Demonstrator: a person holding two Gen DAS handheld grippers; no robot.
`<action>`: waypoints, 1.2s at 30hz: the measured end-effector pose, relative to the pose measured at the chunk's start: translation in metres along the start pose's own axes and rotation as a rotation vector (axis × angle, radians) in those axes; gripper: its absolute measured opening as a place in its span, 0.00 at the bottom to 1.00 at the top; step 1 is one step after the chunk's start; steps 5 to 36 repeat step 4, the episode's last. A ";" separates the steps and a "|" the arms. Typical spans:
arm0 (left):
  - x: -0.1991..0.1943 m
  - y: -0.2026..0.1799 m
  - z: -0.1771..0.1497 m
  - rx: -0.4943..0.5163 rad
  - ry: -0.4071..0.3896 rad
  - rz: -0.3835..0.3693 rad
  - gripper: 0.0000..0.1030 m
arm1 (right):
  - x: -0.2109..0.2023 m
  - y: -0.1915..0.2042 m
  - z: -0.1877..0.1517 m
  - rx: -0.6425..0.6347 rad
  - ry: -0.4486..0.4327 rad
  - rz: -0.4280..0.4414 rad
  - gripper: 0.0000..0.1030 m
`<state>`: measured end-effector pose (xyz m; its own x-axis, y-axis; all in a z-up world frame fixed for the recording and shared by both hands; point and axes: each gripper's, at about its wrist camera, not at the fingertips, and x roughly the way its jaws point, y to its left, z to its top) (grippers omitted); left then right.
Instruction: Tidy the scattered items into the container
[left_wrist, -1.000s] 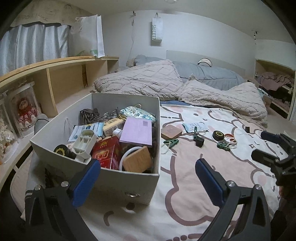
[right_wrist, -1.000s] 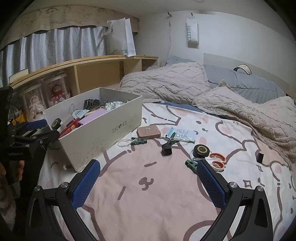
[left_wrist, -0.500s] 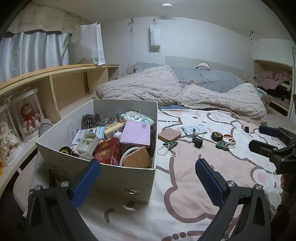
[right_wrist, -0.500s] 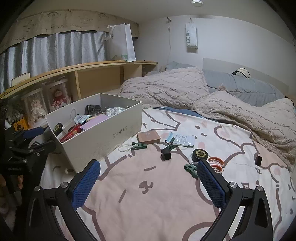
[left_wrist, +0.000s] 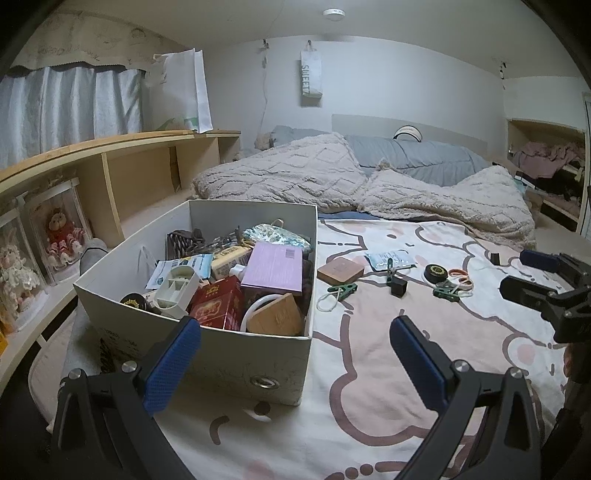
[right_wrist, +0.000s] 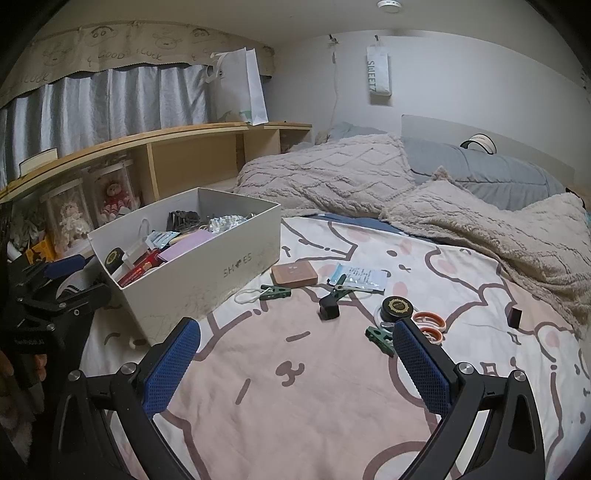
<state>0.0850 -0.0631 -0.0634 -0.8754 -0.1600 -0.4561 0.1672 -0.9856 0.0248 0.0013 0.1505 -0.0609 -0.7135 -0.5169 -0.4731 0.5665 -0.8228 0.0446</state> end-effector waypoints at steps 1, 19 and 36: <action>0.000 0.001 0.000 -0.002 0.000 0.001 1.00 | 0.000 0.000 0.000 0.001 0.000 0.000 1.00; 0.001 0.002 0.000 -0.004 0.003 0.003 1.00 | -0.001 0.001 0.000 0.001 0.000 0.000 1.00; 0.001 0.002 0.000 -0.004 0.003 0.003 1.00 | -0.001 0.001 0.000 0.001 0.000 0.000 1.00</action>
